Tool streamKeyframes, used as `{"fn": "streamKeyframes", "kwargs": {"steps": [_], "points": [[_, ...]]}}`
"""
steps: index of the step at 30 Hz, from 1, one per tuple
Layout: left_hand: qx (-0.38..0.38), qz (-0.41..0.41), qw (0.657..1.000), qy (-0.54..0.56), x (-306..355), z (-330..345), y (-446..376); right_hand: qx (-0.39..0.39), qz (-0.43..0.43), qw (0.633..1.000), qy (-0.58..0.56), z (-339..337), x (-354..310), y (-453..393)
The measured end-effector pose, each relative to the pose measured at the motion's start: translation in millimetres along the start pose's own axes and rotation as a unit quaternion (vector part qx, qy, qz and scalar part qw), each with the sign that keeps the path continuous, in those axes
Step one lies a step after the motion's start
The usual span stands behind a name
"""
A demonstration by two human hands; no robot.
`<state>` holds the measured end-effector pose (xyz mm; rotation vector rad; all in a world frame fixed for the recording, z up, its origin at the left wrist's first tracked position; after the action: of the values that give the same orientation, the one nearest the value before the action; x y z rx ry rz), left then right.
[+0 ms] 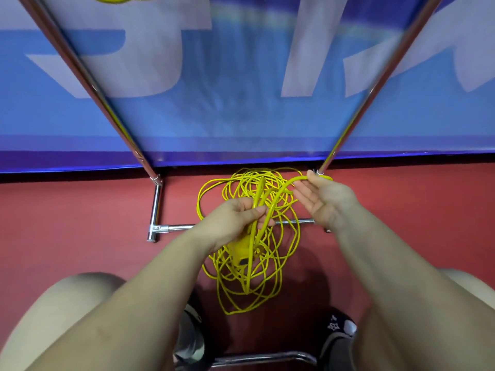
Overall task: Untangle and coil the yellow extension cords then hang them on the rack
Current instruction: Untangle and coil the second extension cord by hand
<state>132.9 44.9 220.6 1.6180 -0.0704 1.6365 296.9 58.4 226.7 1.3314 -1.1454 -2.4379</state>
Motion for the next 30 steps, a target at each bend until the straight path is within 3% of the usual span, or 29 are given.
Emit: {"fn": "streamKeyframes", "kwargs": {"steps": [6, 11, 13, 15, 18, 25, 30], "points": [[-0.017, 0.007, 0.999, -0.035, -4.2, -4.4, 5.4, -0.008, 0.005, 1.000, -0.009, 7.4, 2.0, 3.1], [0.051, 0.024, 0.998, -0.020, 3.5, -19.1, 9.6, -0.091, -0.013, 0.995, 0.039, 22.7, 3.7, 8.8], [0.078, 0.049, 0.996, 0.018, 9.7, -27.0, 11.6, -0.155, -0.009, 0.968, 0.197, 30.3, 13.3, 14.4], [0.097, 0.068, 0.991, 0.066, 15.3, -33.9, 14.4, -0.216, -0.039, 0.897, 0.384, 37.1, 27.7, 22.4], [0.131, 0.078, 0.981, 0.119, 19.7, -43.4, 18.2, -0.288, -0.094, 0.831, 0.467, 44.8, 48.4, 27.8], [0.150, 0.090, 0.972, 0.157, 23.8, -48.3, 22.3, -0.302, -0.128, 0.798, 0.506, 47.9, 60.1, 28.6], [0.165, 0.087, 0.970, 0.154, 25.6, -49.7, 24.9, -0.314, -0.136, 0.795, 0.501, 46.9, 62.0, 30.4]]}}
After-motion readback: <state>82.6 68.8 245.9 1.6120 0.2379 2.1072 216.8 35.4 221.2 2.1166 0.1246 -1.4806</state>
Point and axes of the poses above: each hand's wrist, its own y-axis away from the middle knuckle, its own z-axis out of the palm, x = y × z, the point moved 5 cm from there along -y, towards the middle knuckle, and after that the axes turned 5 degrees about -x, right-handed, at the moved point
